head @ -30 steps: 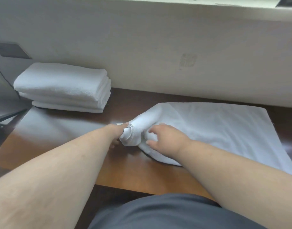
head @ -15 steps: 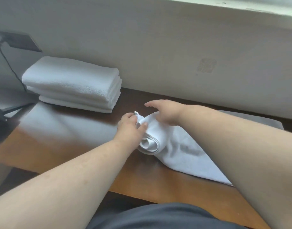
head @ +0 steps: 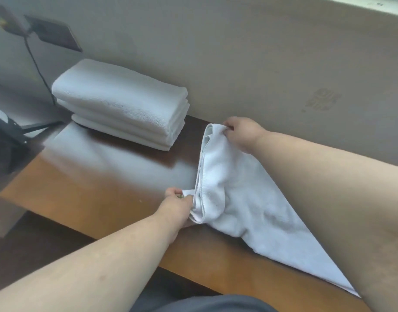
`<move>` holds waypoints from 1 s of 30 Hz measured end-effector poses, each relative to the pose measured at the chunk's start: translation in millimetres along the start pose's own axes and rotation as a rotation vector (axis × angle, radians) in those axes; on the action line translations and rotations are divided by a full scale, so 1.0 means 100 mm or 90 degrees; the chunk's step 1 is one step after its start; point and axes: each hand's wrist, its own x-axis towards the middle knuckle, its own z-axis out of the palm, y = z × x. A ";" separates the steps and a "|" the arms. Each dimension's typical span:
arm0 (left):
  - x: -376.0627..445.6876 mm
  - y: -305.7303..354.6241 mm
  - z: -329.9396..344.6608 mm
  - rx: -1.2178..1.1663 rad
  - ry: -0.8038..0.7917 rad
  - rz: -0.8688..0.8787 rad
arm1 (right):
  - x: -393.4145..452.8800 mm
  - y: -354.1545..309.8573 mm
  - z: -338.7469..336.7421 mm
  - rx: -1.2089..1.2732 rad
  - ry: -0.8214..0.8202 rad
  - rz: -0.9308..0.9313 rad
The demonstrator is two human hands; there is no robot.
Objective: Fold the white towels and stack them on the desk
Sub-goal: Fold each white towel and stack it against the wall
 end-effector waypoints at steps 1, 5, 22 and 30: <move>0.00 -0.02 -0.01 -0.019 0.004 -0.035 | 0.07 -0.02 0.03 -0.018 0.012 -0.003; 0.01 0.06 -0.11 0.160 0.053 -0.097 | 0.26 -0.02 0.21 -0.025 0.058 0.019; 0.35 -0.10 -0.41 0.399 0.136 0.186 | 0.42 0.07 0.91 0.087 0.208 0.066; 0.36 -0.10 -0.47 0.402 0.115 0.208 | 0.35 0.10 1.19 -0.144 -0.040 0.015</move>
